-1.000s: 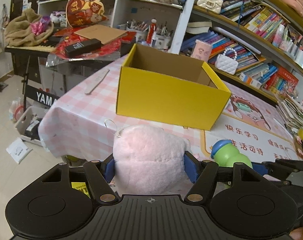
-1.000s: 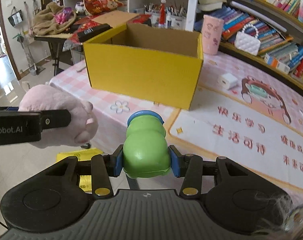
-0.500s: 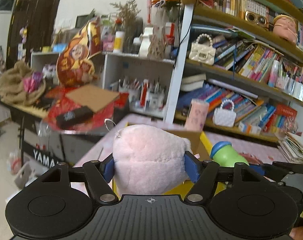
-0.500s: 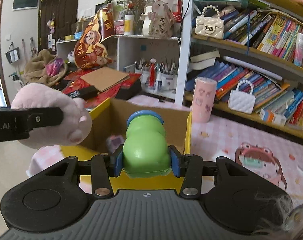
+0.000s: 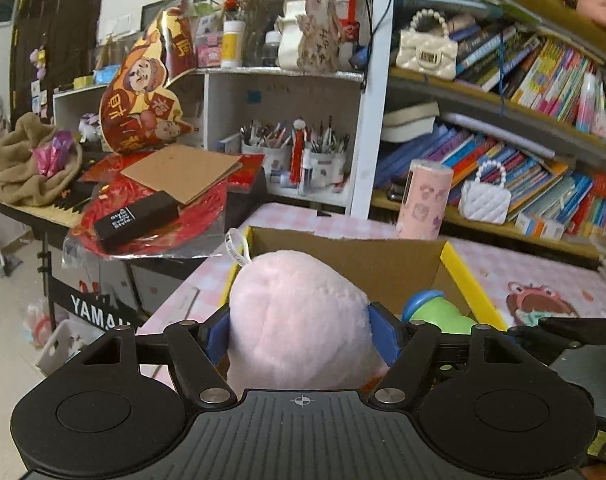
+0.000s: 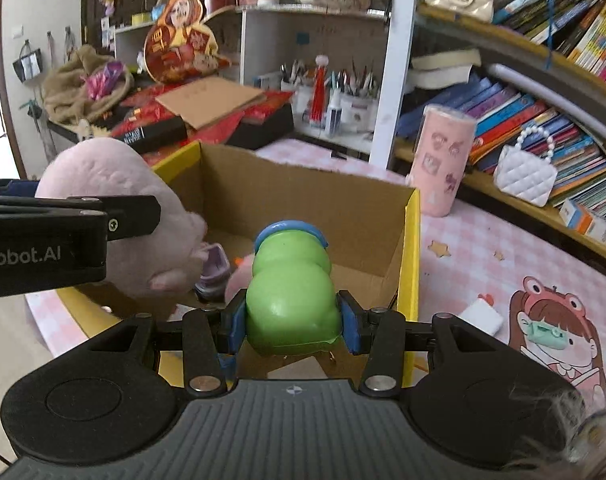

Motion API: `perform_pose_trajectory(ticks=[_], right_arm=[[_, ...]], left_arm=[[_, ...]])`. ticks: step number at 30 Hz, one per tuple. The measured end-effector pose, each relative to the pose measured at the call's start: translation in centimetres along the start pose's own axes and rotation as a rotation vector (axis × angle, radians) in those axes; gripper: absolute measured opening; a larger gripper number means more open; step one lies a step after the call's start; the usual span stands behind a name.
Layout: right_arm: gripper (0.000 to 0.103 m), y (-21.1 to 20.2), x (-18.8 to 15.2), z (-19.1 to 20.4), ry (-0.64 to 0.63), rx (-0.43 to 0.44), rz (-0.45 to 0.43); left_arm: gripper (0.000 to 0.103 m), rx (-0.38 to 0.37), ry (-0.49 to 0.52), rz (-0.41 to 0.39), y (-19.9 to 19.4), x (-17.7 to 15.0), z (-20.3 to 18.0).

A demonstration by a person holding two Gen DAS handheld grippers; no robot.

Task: Organize objects
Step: 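Open both tools to drop the plush and green toy into the box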

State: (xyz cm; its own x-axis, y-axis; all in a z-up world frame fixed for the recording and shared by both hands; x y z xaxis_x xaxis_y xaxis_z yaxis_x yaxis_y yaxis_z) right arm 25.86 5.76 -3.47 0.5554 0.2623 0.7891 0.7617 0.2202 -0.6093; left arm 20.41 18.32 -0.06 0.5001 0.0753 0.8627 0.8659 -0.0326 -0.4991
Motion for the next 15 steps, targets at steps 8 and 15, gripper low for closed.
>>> perform_pose_trajectory(ticks=[8, 15], right_arm=[[0.046, 1.7, 0.0, -0.5, -0.004, 0.018, 0.036], [0.057, -0.8, 0.4, -0.4, 0.005, 0.011, -0.032]], left_arm=[[0.075, 0.010, -0.004, 0.062, 2.2, -0.9, -0.5], [0.086, 0.007, 0.001, -0.027, -0.6, 0.4, -1.2]])
Point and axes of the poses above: each gripper's, at about its wrist camera, not at the fingertips, and y roughly the way its jaws point, z to its left, x to its top, the point moved 6 cm from there along y, roughly the way its jaws point, and after that the axes turned 2 degrees about -x, right-handed, at the moved point
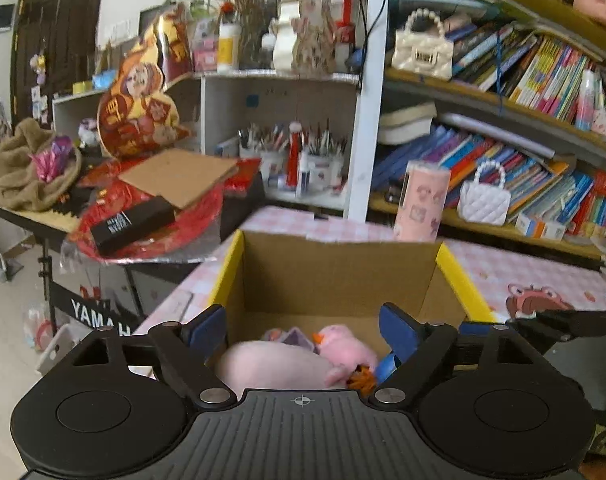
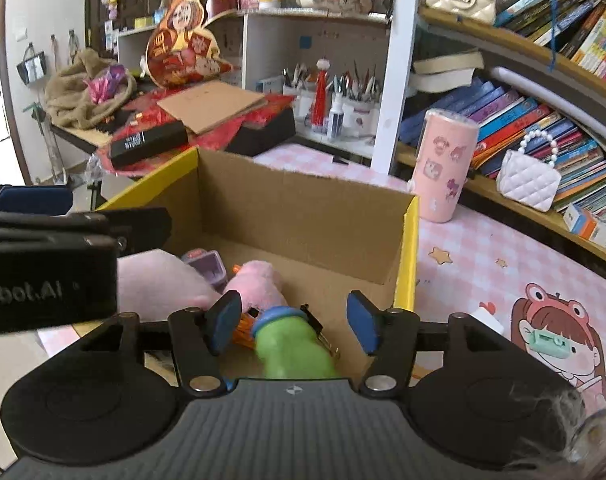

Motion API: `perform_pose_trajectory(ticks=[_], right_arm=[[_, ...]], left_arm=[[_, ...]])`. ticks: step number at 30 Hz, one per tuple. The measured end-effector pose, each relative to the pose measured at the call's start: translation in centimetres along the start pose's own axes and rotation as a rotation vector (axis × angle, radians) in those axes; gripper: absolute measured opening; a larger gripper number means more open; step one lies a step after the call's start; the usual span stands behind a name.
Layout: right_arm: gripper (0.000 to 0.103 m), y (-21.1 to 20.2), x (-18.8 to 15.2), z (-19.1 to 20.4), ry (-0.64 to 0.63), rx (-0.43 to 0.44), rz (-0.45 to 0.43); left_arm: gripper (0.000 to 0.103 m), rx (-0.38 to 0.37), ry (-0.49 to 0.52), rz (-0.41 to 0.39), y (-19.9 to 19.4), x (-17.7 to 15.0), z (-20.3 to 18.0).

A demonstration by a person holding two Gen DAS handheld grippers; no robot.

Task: Organize objects
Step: 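Open both tools to drop the plush and green toy into the box, then withdraw both open tools from the yellow box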

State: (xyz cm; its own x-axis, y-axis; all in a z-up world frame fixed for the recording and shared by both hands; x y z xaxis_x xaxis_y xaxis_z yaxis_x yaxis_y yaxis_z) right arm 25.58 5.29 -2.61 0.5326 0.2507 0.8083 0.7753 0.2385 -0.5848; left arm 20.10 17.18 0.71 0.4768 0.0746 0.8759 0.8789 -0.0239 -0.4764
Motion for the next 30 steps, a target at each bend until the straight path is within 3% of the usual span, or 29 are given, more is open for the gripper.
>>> perform_pose_trajectory(ticks=[11, 19, 30], right_arm=[[0.063, -7.5, -2.0, -0.5, 0.015, -0.061, -0.089], [0.063, -10.5, -7.7, -0.1, 0.025, -0.084, -0.004], [0.065, -13.2, -14.0, -0.4, 0.114, -0.146, 0.107]], left_arm=[[0.094, -0.004, -0.045, -0.034, -6.6, -1.1, 0.4], [0.094, -0.017, -0.052, 0.090, -8.5, -6.0, 0.2], [0.094, -0.063, -0.013, 0.179, -11.1, -10.3, -1.5]])
Point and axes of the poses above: each gripper's, at about its wrist camera, not at the fingertips, and y roughly the way its jaws point, z to its left, x to its top, the point moved 6 cm from there along y, roughly the way its jaws point, and after that the axes turned 2 degrees about -x, right-handed, at the moved point
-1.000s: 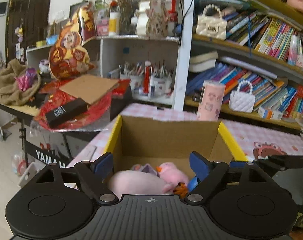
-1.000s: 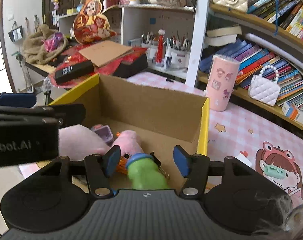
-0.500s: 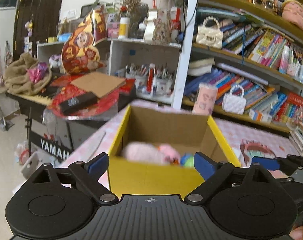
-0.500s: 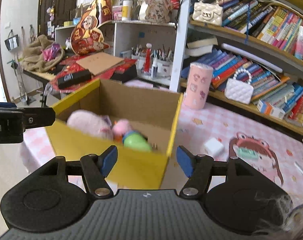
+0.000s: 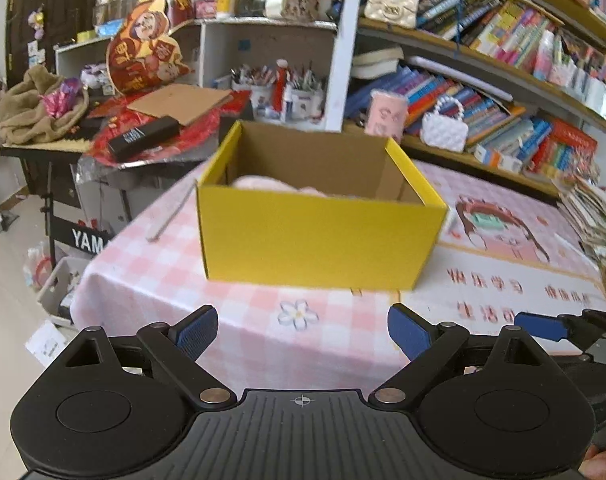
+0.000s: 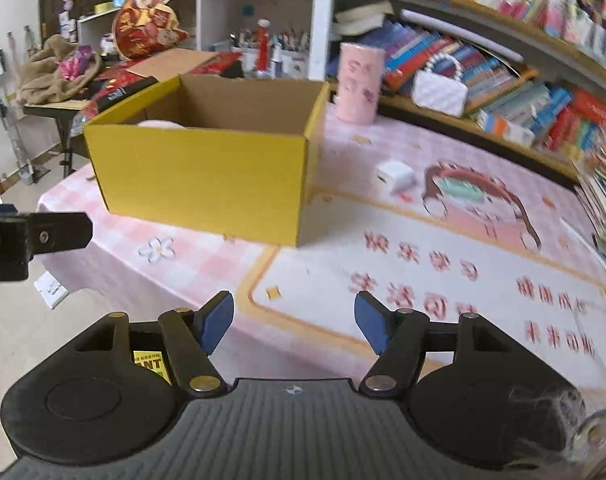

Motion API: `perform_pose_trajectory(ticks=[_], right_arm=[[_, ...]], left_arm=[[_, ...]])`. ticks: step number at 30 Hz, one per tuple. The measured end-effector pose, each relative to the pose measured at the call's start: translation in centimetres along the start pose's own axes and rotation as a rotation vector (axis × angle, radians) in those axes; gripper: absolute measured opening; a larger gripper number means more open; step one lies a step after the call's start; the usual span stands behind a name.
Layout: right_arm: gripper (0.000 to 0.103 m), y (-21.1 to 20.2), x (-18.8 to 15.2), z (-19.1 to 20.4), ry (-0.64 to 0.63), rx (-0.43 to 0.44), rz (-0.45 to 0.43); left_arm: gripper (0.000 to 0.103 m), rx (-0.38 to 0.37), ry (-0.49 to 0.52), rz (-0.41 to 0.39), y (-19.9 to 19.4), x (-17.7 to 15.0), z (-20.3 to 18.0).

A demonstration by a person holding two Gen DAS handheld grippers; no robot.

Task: Organize objects
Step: 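Withdraw both open tools from the yellow box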

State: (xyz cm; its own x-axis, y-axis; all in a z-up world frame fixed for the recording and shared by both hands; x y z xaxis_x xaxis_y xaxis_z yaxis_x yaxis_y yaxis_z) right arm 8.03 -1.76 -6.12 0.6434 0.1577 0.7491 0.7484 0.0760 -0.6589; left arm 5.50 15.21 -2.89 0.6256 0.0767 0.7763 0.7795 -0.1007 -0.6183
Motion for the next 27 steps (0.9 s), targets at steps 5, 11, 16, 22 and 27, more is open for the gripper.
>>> perform_pose_trajectory(ticks=[5, 11, 16, 22, 27], right_arm=[[0.066, -1.0, -1.9, -1.1, 0.042, -0.044, 0.025], [0.068, -2.2, -3.8, -2.6, 0.084, -0.102, 0.046], [0.069, -3.2, -5.0, -4.4, 0.124, -0.163, 0.064], [0.071, -3.9, -6.0, -6.9, 0.168, -0.231, 0.076], [0.072, -4.1, -6.5, -9.0, 0.199, -0.269, 0.087]], left_arm=[[0.094, -0.041, 0.039, 0.042, -0.1, -1.3, -1.3], [0.094, -0.101, 0.084, 0.090, 0.2, -2.7, -3.2], [0.094, -0.167, 0.125, 0.111, 0.5, -3.2, -5.2], [0.094, -0.236, 0.171, 0.125, 1.2, -3.4, -8.1], [0.094, -0.275, 0.200, 0.140, 2.1, -3.3, -10.2]])
Point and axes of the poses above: each gripper's, at about its wrist camera, not at the fingertips, and y roughly the way its jaws point, z to its left, x to its top, the point moved 6 cm from there along y, roughly the way its jaws point, and after that the axes turned 2 degrees about -x, right-handed, at the moved point
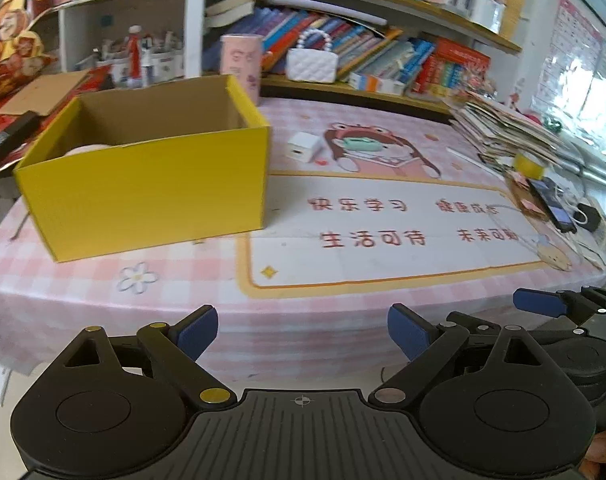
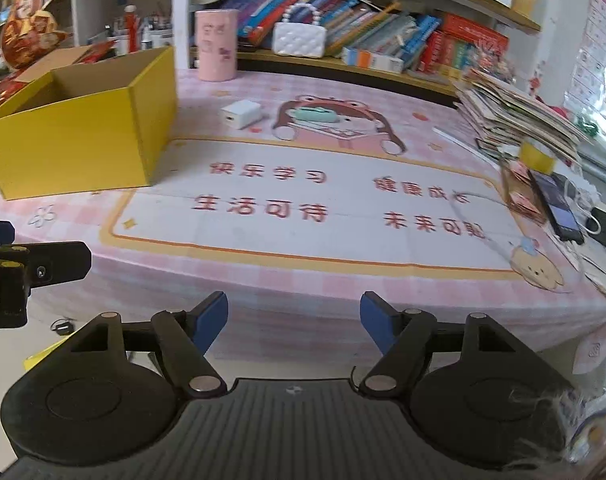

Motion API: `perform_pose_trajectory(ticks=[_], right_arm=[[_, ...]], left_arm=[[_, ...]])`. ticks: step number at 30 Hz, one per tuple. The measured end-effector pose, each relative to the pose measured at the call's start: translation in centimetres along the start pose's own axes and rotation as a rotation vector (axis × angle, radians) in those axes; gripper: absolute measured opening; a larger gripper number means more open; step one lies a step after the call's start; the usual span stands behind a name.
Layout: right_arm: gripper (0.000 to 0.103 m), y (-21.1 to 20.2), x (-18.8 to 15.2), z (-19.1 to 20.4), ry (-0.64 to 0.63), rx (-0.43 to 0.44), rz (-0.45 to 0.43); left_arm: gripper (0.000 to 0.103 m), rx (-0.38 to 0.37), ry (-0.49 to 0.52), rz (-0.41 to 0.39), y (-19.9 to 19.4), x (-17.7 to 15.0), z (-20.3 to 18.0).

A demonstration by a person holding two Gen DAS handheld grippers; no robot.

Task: Organize objects
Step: 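Withdraw both open tools from the yellow box, then move the left tool to the white charger while the right tool approaches the mint-green clip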

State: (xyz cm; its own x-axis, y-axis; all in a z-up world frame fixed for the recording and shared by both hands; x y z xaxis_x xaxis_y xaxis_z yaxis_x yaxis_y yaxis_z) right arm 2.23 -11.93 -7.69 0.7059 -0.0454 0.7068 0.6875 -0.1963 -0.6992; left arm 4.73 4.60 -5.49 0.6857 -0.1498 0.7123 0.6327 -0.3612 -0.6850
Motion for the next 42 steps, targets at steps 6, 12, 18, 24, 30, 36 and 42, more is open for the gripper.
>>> perform_pose_trajectory(ticks=[6, 12, 18, 24, 30, 36, 42], right_arm=[[0.072, 1.2, 0.4, -2.4, 0.020, -0.025, 0.015], [0.074, 3.2, 1.9, -4.9, 0.021, -0.039, 0.030], [0.075, 5.7, 3.6, -7.5, 0.014, -0.044, 0.051], [0.075, 8.6, 5.5, -9.2, 0.002, -0.021, 0.059], [0.075, 11.9, 8.4, -10.1, -0.014, 0.011, 0.020], [0.075, 15.8, 12.2, -10.3, -0.006, 0.059, -0.021], [0.075, 19.5, 16.3, -9.4, -0.018, 0.099, -0.062]], left_arm=[[0.094, -0.028, 0.025, 0.019, 2.0, 1.0, -1.9], [0.094, -0.043, 0.029, 0.045, 4.8, 2.5, -4.0], [0.094, -0.062, 0.036, 0.074, 8.1, 4.2, -6.1], [0.094, -0.031, 0.022, 0.072, 11.1, 6.4, -7.1], [0.094, 0.051, -0.030, 0.029, 13.8, 10.0, -6.7], [0.094, 0.141, -0.080, -0.029, 16.5, 14.1, -5.7], [0.093, 0.236, -0.157, -0.049, 19.9, 17.1, -3.3]])
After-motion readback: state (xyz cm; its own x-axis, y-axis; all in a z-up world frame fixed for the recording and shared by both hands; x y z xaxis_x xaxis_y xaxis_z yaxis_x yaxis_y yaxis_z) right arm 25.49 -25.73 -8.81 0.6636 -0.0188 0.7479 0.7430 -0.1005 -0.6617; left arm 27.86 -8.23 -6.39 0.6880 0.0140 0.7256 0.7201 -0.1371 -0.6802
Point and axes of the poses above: each gripper's, at about its wrist camera, not at the fingertips, and y roughly the way its jaws point, z to its left, x to its top, the point moved 6 cm from there along y, roughly the way its jaws point, and after that the axes turned 2 degrees about -x, right-handed, at the moved point
